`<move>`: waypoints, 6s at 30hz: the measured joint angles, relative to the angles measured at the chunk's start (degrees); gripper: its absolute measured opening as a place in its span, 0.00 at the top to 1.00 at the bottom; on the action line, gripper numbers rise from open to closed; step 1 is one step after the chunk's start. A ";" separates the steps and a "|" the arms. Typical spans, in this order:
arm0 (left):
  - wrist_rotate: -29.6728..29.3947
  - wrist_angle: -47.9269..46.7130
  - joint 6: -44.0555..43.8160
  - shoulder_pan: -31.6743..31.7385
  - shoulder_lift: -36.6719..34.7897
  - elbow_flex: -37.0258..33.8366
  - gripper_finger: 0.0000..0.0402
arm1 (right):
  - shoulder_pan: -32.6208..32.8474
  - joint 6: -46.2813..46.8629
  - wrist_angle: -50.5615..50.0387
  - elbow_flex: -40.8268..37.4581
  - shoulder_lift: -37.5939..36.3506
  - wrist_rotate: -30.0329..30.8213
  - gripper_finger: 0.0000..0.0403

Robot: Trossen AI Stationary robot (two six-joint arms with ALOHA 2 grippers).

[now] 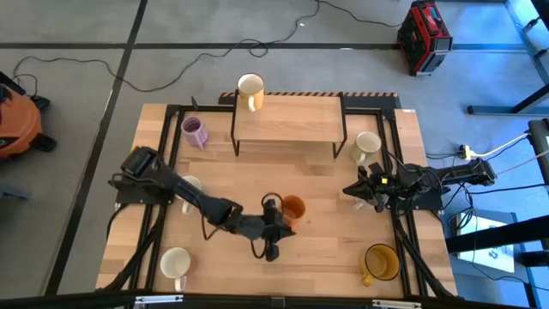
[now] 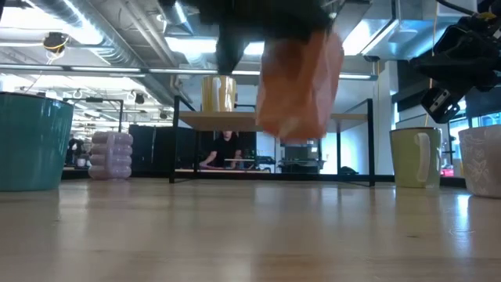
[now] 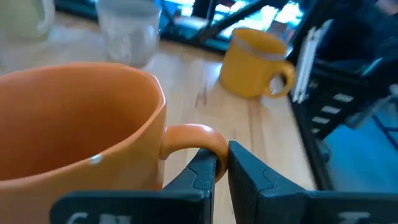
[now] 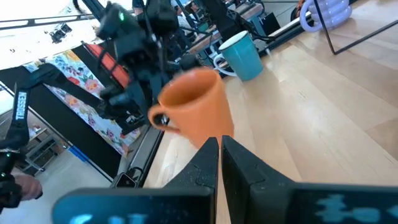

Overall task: Place coffee mugs
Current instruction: Put the orange mug on the shelf

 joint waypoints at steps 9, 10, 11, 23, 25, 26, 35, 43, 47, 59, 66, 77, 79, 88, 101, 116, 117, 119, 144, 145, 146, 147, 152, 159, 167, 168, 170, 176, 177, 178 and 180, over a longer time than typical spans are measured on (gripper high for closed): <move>6.34 -4.25 8.51 7.14 -9.92 0.09 0.96 | 0.01 0.02 3.84 0.42 0.00 2.68 0.98; 7.14 -4.45 9.42 7.96 -10.79 0.11 0.96 | 0.02 -0.01 4.45 0.91 0.02 3.12 0.98; 7.72 -5.12 10.13 8.96 -11.82 0.11 0.96 | 0.00 0.00 4.82 1.73 0.00 3.56 0.98; 20.04 -6.05 15.65 22.70 -16.28 0.11 0.96 | 0.00 -5.14 4.66 10.01 5.34 10.68 0.98; 21.03 -6.07 15.38 23.36 -15.59 0.13 0.96 | 0.00 -5.14 4.61 10.70 8.09 10.68 0.98; 21.02 -5.80 15.62 23.15 -14.87 0.19 0.96 | 0.00 -5.16 4.59 10.97 9.47 10.62 0.98; 20.19 -4.41 16.71 18.41 -4.43 0.17 0.96 | 0.00 -6.60 4.55 11.30 21.64 9.14 0.98; 18.24 5.57 12.53 16.07 5.78 0.15 0.96 | 0.00 -7.96 4.56 11.30 28.31 5.82 0.98; 16.83 11.25 11.47 15.71 9.68 0.15 0.96 | 0.00 -8.11 4.56 11.30 30.01 4.79 0.98; 15.17 13.83 12.40 14.94 12.97 0.13 0.96 | 0.00 -9.16 4.71 11.28 31.69 3.00 0.98; 14.53 9.64 11.10 14.94 12.86 0.28 0.93 | 0.00 -9.18 4.57 11.28 31.89 3.00 0.98; 12.97 7.77 9.13 14.70 12.92 0.17 0.85 | 0.00 -9.20 4.46 11.28 31.89 2.51 0.98; 12.97 6.90 8.93 14.73 12.90 0.17 0.81 | 0.00 -9.23 4.27 11.28 31.89 2.53 0.98; 14.32 -7.53 7.88 14.72 7.17 0.12 0.69 | 0.00 -10.40 2.29 11.28 31.87 0.34 0.98; 14.97 -32.90 3.16 10.47 -15.43 0.15 0.70 | 0.83 -10.44 -12.69 32.03 47.57 -1.54 0.98; 8.15 -50.53 9.75 1.87 -32.16 0.13 0.70 | 10.70 18.03 -21.03 53.65 73.18 3.49 0.98; 8.00 -50.20 10.09 1.60 -32.57 0.14 0.70 | 10.66 20.30 -21.52 54.29 74.43 3.28 0.98; 7.96 -50.44 10.65 1.18 -33.34 0.13 0.70 | 10.69 25.46 -24.43 55.01 76.22 3.92 0.96; 7.15 -52.07 9.61 -0.15 -33.66 0.13 0.70 | 25.30 45.61 -20.73 55.33 99.53 57.33 0.40; 6.94 -52.09 9.61 -0.14 -33.66 0.13 0.70 | 25.04 45.67 -20.86 55.28 100.47 58.76 0.41; 6.49 -52.24 9.61 -0.14 -33.66 0.13 0.70 | 25.01 45.72 -20.44 55.28 101.30 59.73 0.42; 6.08 -52.52 9.61 -0.14 -33.66 0.13 0.70 | 24.73 45.93 -20.25 55.30 101.93 60.11 0.43; 5.84 -53.63 9.61 0.10 -33.63 0.13 0.70 | 23.49 47.23 -20.37 55.30 104.23 59.57 0.46; 5.84 -54.19 9.61 0.10 -33.63 0.13 0.70 | 23.49 46.91 -19.57 55.30 104.54 62.36 0.52; 5.88 -54.16 9.63 0.10 -33.63 0.13 0.70 | 21.61 45.53 -19.82 55.30 104.54 62.06 0.76; 5.88 -54.16 9.63 0.10 -33.63 0.13 0.70 | 21.21 44.95 -19.80 55.30 104.54 61.54 0.79; 5.88 -54.16 9.65 0.10 -33.63 0.13 0.70 | 20.83 43.68 -19.77 55.30 104.54 61.01 0.85; 5.88 -54.16 9.65 0.10 -33.63 0.13 0.70 | 21.00 41.57 -19.39 55.32 104.52 60.10 0.94; 5.88 -54.16 9.65 0.10 -33.63 0.13 0.70 | 20.99 41.39 -19.37 55.32 104.52 59.92 0.94; 5.88 -54.16 9.65 0.10 -33.63 0.13 0.70 | 20.98 41.35 -19.37 55.32 104.44 59.76 0.94; 5.86 -54.16 9.66 0.10 -33.63 0.13 0.70 | 20.99 41.00 -19.41 55.34 104.14 59.57 0.94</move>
